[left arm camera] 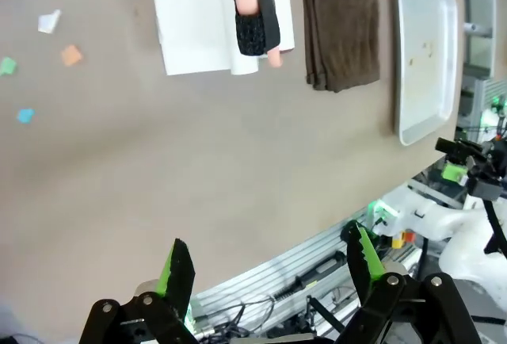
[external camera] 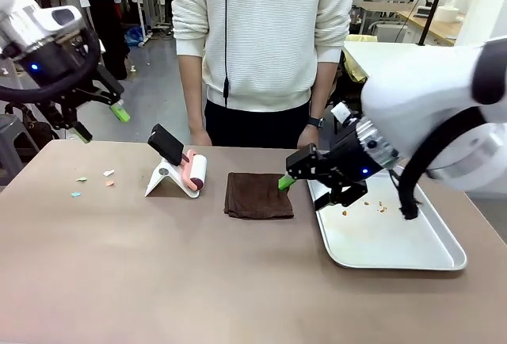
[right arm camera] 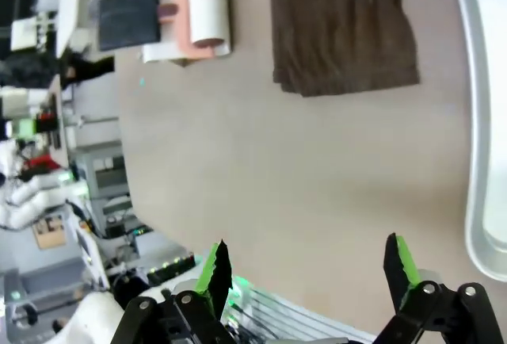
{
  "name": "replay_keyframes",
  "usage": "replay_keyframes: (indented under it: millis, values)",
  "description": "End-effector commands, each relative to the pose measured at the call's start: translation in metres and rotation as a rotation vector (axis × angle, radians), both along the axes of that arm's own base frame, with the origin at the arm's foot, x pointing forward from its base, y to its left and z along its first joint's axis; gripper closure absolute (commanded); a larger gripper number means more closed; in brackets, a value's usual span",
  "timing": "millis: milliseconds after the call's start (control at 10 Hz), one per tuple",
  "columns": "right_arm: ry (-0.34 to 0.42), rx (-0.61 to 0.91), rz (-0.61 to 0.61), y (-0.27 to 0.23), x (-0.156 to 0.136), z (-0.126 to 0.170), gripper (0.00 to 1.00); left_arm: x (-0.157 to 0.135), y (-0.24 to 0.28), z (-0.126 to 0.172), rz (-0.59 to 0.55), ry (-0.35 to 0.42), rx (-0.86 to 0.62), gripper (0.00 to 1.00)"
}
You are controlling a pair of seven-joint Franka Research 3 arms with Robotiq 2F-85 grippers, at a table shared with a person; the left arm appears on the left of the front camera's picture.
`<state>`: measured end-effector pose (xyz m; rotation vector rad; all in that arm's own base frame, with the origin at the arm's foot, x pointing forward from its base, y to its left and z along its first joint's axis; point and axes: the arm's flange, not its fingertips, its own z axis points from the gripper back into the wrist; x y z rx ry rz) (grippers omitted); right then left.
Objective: Clean the surface of the table.
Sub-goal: Hold the Lint Roller with your left hand and the towel with your right hand.
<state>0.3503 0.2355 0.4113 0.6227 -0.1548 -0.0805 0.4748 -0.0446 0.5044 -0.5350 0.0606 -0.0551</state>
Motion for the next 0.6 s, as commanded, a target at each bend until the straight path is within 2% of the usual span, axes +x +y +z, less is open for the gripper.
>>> replay_keyframes:
  millis: [0, 100, 300, 400, 500]
  values:
    - [0.034, 0.017, -0.07, 0.014, 0.023, -0.006, 0.0, 0.013, -0.003, -0.009, -0.026, 0.013, 0.006, 0.0]
    - [0.06, 0.01, -0.082, 0.013, 0.028, -0.013, 0.0, 0.015, -0.017, -0.011, -0.034, 0.031, -0.006, 0.0]
    - [0.043, 0.01, -0.108, 0.005, 0.034, -0.013, 0.0, 0.016, -0.024, -0.013, -0.043, 0.054, -0.02, 0.0]
    - [0.06, 0.008, -0.067, 0.005, 0.027, -0.02, 0.0, 0.015, -0.022, -0.01, -0.051, 0.036, -0.034, 0.0]
    - [0.06, 0.008, -0.067, 0.005, 0.027, -0.02, 0.0, 0.014, -0.023, -0.022, -0.046, 0.046, -0.002, 0.0]
